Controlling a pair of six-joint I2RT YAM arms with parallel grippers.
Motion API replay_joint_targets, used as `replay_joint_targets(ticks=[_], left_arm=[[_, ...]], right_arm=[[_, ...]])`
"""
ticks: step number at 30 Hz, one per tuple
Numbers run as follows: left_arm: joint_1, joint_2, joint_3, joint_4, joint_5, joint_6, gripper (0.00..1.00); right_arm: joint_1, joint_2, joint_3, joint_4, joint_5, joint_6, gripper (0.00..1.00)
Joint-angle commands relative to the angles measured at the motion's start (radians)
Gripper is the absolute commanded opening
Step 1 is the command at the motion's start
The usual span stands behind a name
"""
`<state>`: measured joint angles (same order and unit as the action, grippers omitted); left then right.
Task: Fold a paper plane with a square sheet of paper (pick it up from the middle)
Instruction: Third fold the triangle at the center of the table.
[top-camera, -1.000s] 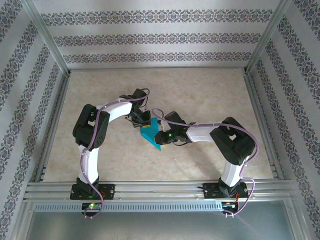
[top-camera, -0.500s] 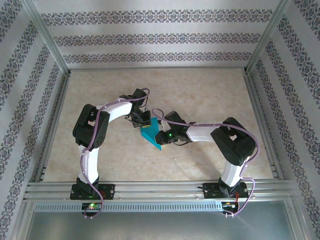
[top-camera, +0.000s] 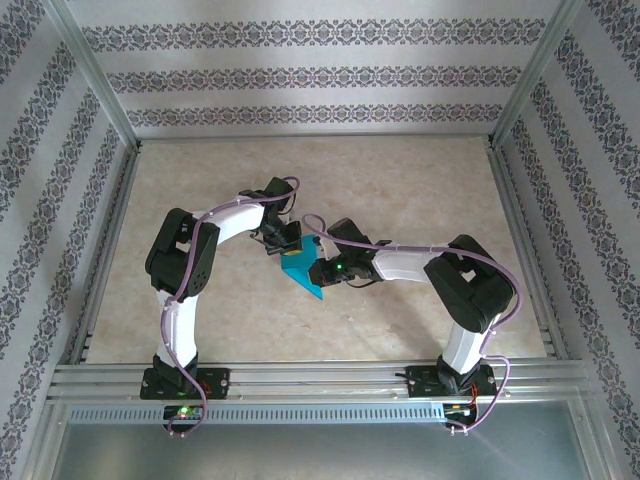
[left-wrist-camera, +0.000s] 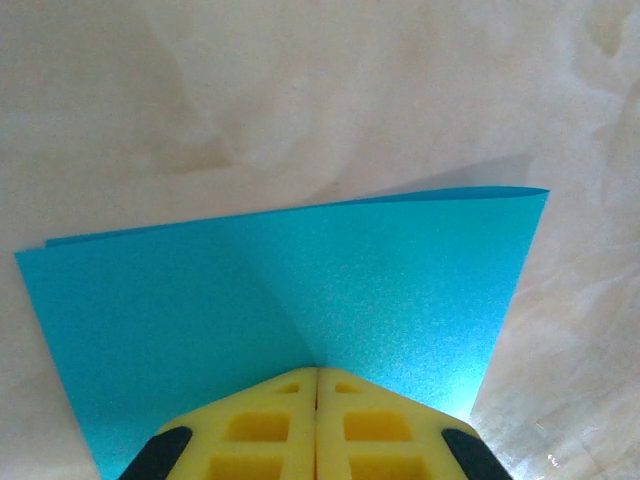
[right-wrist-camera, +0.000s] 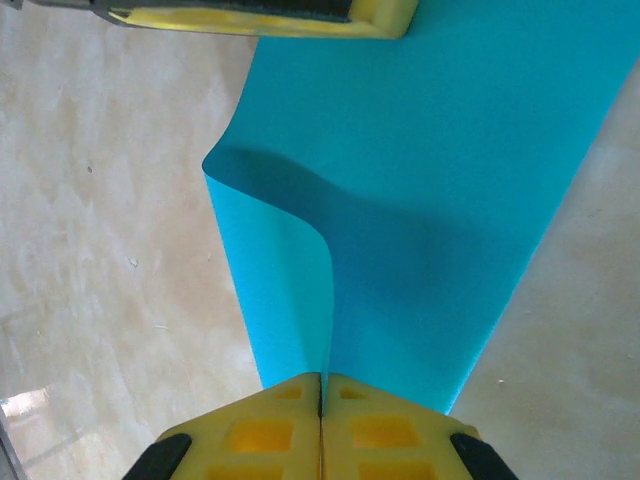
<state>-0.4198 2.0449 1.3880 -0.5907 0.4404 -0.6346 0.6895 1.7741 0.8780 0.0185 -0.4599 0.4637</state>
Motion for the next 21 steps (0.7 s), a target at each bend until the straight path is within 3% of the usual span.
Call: replay_joint_targets(ticks=[1,21], left_arm=[[-0.021,0.049,-0.027,-0.026,-0.018,0.01,0.07],[-0.02,0.048,-0.032,-0.021,-0.014,0.01,0.07]], right_arm=[[-0.002,0.014,0.027,-0.024,0.016,-0.022,0.09],[-0.003,0.053,0.043,-0.041,0.039,-0.015,0.09]])
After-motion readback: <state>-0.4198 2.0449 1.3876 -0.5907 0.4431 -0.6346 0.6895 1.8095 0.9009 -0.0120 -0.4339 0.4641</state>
